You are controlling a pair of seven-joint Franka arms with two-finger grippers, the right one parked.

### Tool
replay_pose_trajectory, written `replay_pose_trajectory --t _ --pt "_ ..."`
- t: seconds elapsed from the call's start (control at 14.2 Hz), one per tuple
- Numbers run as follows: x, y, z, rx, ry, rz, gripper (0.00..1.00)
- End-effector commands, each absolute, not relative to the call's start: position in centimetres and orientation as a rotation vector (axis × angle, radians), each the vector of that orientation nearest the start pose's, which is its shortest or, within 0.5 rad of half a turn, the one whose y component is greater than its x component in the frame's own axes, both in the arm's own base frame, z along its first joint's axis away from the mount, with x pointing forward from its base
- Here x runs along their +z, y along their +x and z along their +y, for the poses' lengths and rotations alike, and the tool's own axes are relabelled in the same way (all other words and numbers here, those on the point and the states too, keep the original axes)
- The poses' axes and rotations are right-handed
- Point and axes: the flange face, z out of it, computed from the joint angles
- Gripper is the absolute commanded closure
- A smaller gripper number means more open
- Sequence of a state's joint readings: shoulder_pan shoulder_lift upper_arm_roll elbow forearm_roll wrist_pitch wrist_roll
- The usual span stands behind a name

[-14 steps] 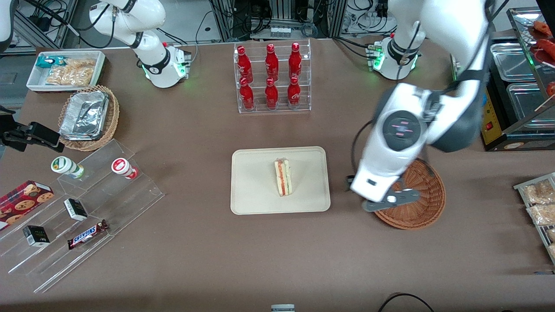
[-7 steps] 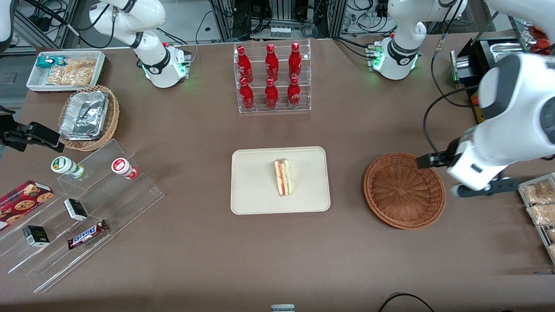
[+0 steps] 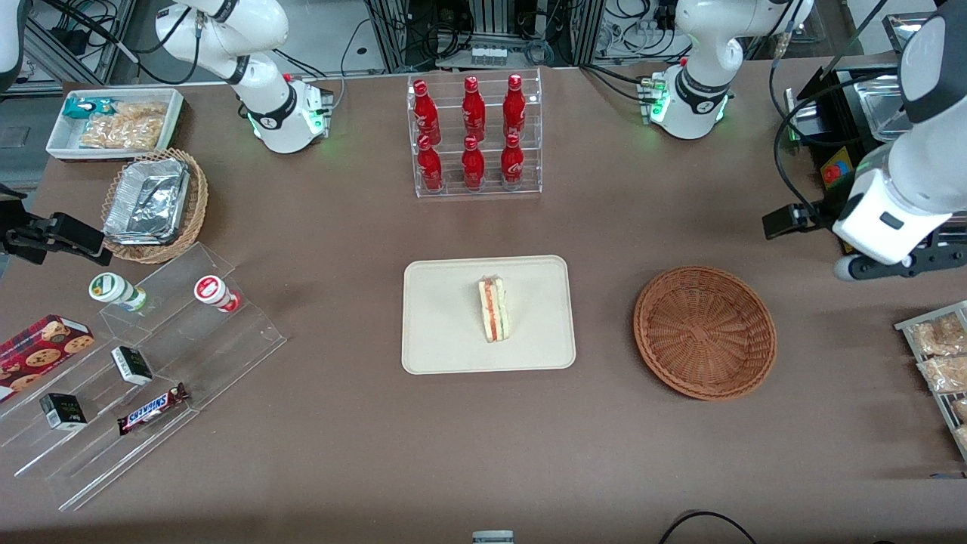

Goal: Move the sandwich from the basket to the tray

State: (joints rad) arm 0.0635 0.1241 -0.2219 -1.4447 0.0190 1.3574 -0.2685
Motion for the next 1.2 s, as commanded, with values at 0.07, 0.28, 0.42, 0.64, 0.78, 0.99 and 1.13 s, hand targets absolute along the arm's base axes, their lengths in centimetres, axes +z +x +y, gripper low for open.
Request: replay_pose_trajectory --t 0.07,0.28,0.42,0.64,0.78,0.99,1.13 --pt "60.4 53.5 -8.0 0.254 -3.082 -0.185 0.00" --pt "61.0 54.0 -7.8 0.234 -3.092 -0.186 0.00" --pt "60.9 54.3 -7.7 0.233 -3.091 -0.174 0.00" --pt "60.7 54.9 -7.3 0.202 -3.103 -0.177 0.00" --pt "60.3 55.8 -6.9 0.154 -3.094 -0.182 0.00" --pt "60.4 56.0 -7.3 0.122 -3.060 -0.155 0.00" --pt "60.4 56.0 -7.5 0.120 -3.062 -0.153 0.00"
